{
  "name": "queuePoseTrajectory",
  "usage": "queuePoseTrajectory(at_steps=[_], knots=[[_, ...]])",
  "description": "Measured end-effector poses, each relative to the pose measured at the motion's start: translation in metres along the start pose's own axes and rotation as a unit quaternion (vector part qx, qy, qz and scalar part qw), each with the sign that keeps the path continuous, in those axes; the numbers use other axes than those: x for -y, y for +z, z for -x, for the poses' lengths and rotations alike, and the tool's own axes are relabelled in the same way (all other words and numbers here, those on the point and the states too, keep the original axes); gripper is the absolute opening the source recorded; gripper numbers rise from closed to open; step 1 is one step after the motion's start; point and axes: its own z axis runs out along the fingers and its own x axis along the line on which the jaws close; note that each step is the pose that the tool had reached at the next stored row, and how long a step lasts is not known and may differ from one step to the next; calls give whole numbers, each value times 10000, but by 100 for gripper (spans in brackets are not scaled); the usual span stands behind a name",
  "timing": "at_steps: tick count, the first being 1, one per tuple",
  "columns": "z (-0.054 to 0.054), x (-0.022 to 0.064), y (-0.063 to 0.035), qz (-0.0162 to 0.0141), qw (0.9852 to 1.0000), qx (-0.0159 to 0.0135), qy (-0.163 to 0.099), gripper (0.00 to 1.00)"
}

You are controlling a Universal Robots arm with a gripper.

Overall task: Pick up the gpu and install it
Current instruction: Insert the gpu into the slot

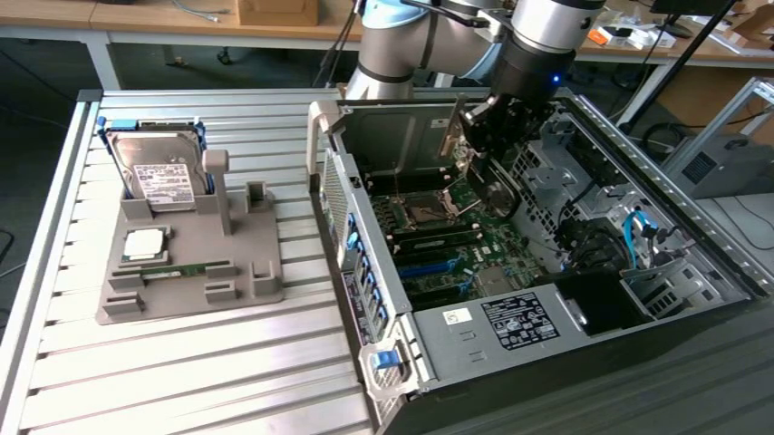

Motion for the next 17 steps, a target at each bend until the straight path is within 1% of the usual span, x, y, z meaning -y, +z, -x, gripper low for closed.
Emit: queuePoseTrajectory(at_steps=[17], knots=[[0, 0, 0, 9, 9995, -2, -327, 27]])
